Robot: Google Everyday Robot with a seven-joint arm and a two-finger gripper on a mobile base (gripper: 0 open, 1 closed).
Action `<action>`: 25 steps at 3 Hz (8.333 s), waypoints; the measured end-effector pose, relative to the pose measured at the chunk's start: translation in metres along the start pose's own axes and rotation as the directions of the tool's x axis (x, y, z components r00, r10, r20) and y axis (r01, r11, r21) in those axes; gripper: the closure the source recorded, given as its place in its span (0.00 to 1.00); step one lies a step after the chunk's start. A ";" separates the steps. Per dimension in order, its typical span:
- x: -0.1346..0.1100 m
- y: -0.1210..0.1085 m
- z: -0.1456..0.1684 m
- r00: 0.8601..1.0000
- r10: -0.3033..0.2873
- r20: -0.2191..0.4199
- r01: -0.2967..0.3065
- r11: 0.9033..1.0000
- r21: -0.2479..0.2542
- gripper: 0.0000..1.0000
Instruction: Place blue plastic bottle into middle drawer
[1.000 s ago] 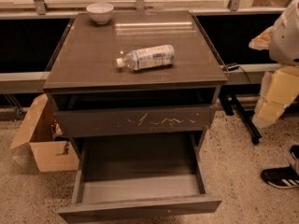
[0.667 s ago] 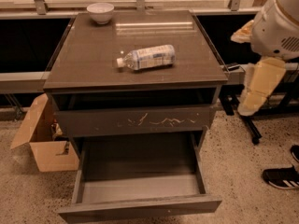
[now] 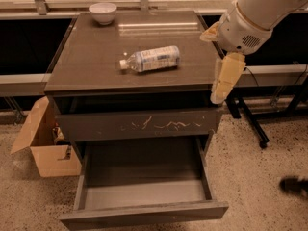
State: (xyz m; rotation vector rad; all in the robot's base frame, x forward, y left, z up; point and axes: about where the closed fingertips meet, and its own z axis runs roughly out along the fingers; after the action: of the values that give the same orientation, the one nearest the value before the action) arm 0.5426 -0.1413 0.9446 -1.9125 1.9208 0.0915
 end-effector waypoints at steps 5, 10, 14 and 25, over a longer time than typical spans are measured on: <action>-0.045 -0.106 0.084 0.970 -0.167 0.175 0.154 0.984 0.087 0.00; -0.098 -0.149 0.211 0.968 -0.146 0.205 0.141 0.989 0.040 0.50; -0.132 -0.114 0.128 0.953 -0.196 0.233 0.148 0.966 0.210 1.00; 0.019 0.101 0.352 0.477 0.504 0.720 -0.548 0.811 -0.205 1.00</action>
Offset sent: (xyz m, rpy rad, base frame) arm 0.0455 0.0157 -0.0133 0.0120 -0.0799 0.0193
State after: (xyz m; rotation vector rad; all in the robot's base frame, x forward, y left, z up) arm 0.5331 -0.0347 0.5940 -0.8819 1.7574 0.8742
